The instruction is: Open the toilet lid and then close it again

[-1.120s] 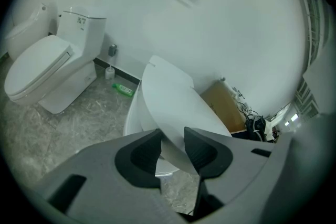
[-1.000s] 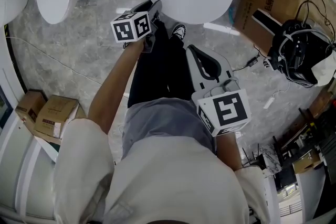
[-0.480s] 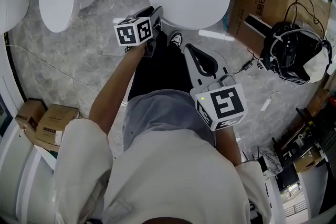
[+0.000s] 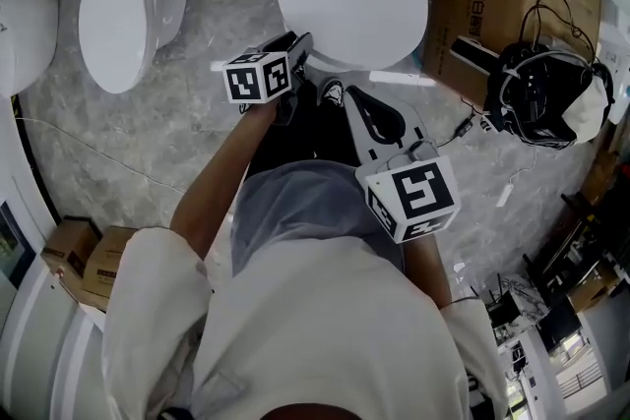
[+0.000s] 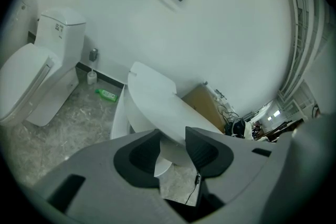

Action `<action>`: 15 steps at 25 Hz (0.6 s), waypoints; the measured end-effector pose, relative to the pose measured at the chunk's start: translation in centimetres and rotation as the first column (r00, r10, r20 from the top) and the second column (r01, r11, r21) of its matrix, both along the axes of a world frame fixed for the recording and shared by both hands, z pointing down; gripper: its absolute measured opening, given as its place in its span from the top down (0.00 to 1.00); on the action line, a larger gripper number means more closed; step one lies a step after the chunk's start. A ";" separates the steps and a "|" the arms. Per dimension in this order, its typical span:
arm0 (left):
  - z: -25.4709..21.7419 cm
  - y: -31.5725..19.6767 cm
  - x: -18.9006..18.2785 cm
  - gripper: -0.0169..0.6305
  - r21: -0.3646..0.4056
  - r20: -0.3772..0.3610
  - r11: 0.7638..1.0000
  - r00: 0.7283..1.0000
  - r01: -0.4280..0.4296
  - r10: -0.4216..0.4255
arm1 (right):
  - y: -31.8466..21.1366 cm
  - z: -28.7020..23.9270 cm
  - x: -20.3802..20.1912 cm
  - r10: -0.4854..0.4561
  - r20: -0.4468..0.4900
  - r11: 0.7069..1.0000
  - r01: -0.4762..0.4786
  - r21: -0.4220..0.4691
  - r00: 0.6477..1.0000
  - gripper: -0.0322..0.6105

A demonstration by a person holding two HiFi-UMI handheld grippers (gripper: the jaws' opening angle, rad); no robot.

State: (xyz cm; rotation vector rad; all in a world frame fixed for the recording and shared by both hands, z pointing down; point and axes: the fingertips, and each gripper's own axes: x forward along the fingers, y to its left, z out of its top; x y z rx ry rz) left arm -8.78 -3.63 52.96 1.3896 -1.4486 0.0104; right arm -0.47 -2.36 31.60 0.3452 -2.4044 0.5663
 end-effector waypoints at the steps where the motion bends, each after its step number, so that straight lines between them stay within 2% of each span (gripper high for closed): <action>1: -0.2 -0.1 -0.1 0.75 0.004 -0.005 1.000 1.000 -0.007 0.007 | 0.0 -0.2 -0.2 0.009 0.002 1.000 -0.009 0.005 1.000 0.93; 7: -1.2 -0.6 -0.2 0.75 0.024 -0.030 0.999 0.999 -0.036 0.037 | 0.3 -0.8 -1.2 0.051 0.015 0.999 -0.051 0.006 0.999 0.93; 15: -2.7 -1.7 -0.7 0.74 0.065 -0.050 0.997 0.998 -0.038 0.041 | 0.0 -1.6 -1.8 0.043 0.025 0.999 -0.044 0.027 0.999 0.93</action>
